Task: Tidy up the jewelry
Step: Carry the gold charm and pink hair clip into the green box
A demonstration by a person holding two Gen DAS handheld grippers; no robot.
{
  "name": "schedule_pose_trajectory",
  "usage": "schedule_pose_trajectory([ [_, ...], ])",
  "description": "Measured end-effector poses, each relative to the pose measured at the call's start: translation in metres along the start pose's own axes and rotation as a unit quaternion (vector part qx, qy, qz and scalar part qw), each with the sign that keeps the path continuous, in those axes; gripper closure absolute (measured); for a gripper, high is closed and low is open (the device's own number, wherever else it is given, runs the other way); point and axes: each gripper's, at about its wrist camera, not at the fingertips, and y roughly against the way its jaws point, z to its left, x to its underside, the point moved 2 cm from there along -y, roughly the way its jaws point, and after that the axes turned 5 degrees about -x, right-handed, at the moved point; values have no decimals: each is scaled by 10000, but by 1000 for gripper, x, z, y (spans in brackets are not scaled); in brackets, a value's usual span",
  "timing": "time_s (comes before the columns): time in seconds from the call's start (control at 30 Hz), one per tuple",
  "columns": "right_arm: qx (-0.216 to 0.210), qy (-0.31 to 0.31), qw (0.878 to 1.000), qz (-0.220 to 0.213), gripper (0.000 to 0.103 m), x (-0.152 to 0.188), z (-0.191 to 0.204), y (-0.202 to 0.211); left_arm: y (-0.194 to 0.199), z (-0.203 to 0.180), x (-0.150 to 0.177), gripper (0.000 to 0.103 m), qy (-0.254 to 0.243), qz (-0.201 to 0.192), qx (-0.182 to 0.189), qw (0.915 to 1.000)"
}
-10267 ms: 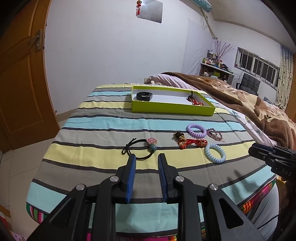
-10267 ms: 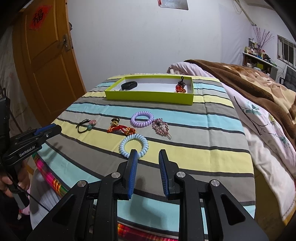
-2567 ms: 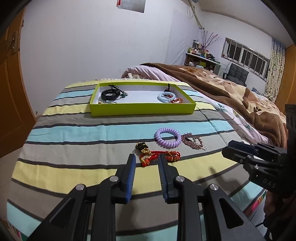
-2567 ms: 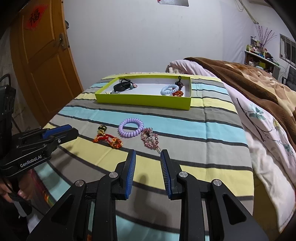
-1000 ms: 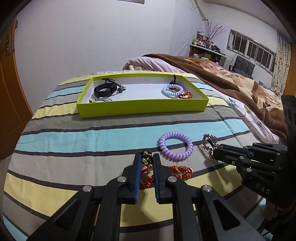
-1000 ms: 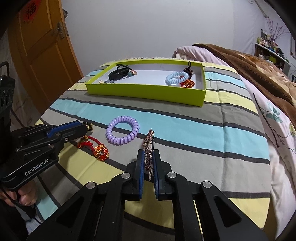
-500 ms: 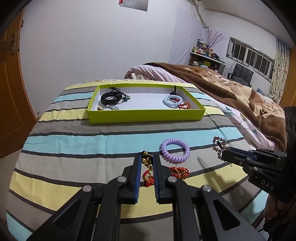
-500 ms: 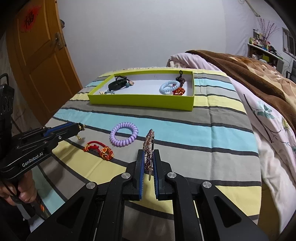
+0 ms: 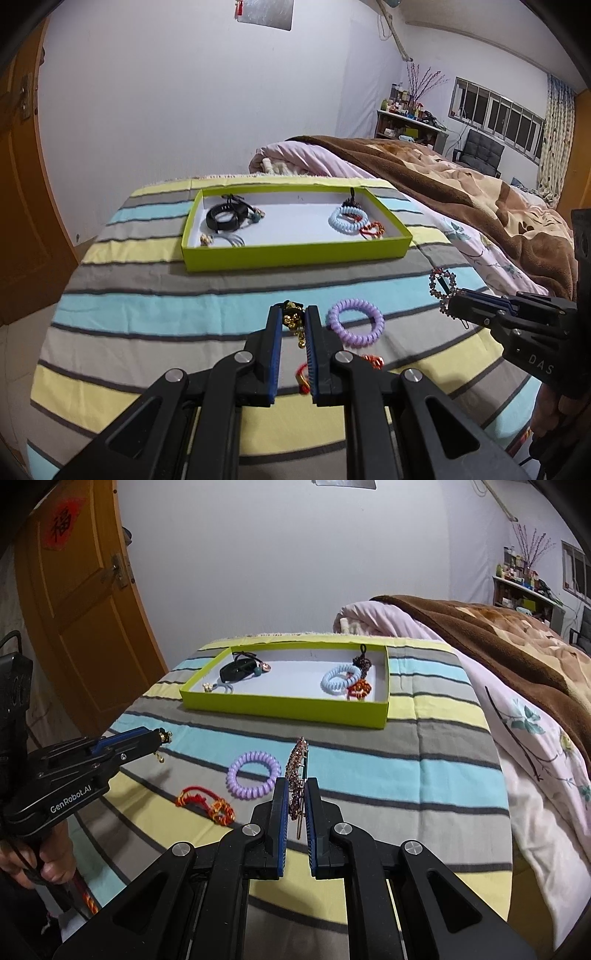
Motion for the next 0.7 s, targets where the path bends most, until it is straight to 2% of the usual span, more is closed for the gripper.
schedule_pose_trajectory([
  [0.37,10,84,9999,-122,94,-38,-6,-19,-16,4,-38,90,-233,-257,-89,9994],
  [0.7,67,120,9998,-136,94,-73,-19,-52,-49,6,-71,90,-370,-368,-163,9985],
])
